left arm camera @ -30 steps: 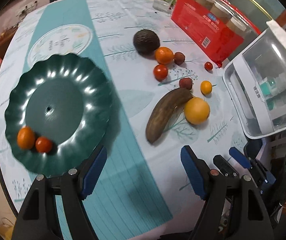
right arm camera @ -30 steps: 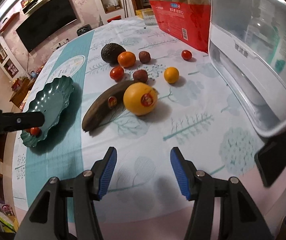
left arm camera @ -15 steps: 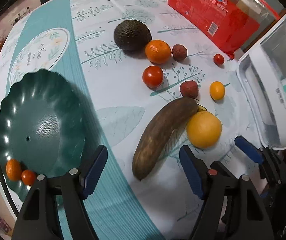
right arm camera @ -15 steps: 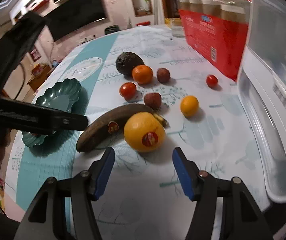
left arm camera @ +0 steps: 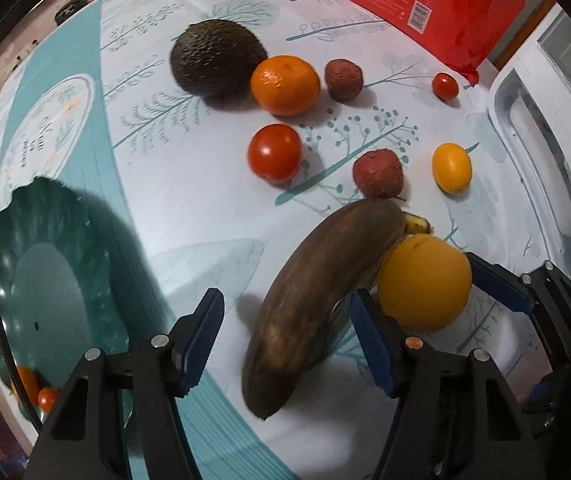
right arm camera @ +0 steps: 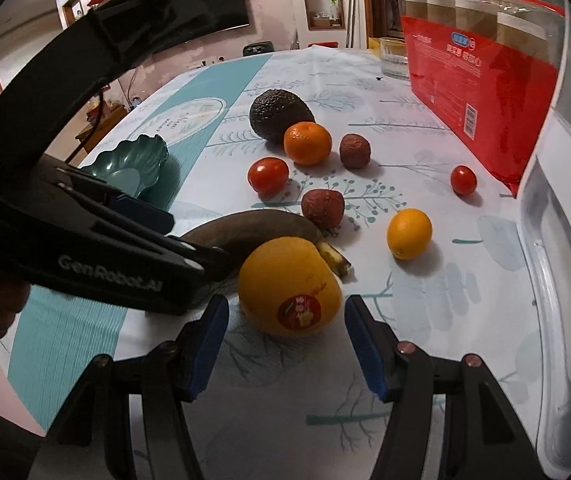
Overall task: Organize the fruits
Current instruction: 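Move the left tool to the brown banana and close on it, then lift the banana with the left tool while the right tool grasps the grapefruit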
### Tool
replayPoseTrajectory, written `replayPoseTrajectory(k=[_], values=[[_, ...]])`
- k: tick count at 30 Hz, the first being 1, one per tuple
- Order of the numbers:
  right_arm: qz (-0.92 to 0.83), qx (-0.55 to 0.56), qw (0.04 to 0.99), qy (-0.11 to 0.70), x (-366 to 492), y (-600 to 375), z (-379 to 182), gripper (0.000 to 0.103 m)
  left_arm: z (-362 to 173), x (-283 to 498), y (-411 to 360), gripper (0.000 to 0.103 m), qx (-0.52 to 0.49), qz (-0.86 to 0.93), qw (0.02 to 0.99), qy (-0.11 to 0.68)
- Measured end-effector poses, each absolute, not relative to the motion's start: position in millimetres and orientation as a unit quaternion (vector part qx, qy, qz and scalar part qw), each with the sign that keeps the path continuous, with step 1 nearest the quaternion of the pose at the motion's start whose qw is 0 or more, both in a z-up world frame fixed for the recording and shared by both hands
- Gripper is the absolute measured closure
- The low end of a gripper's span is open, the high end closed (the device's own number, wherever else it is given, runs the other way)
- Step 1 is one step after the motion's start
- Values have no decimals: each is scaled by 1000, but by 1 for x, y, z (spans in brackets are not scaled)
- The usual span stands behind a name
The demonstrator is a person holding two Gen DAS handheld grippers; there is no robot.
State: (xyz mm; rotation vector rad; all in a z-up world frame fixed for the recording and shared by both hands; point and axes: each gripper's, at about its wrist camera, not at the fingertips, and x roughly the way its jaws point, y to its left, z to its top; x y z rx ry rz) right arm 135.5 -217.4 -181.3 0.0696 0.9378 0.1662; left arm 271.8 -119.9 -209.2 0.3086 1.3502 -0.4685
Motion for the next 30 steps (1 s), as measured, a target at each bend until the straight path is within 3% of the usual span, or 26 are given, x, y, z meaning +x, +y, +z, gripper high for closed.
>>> replayPoseTrajectory(k=[5, 13, 16, 19, 30], values=[[89, 18, 890, 448, 144, -216, -185, 42, -217, 276, -125, 46, 144, -225, 740, 618], [100, -22, 887, 451, 150, -209, -189, 42, -220, 280, -120, 50, 138, -244, 737, 615], [98, -33, 886, 451, 151, -207, -188, 44, -219, 280, -120, 57, 135, -252, 736, 614], [97, -33, 884, 457, 151, -206, -187, 48, -220, 280, -119, 58, 137, -254, 738, 611], [60, -2, 875, 481, 140, -219, -185, 50, -216, 264, -121, 62, 146, -239, 755, 593]])
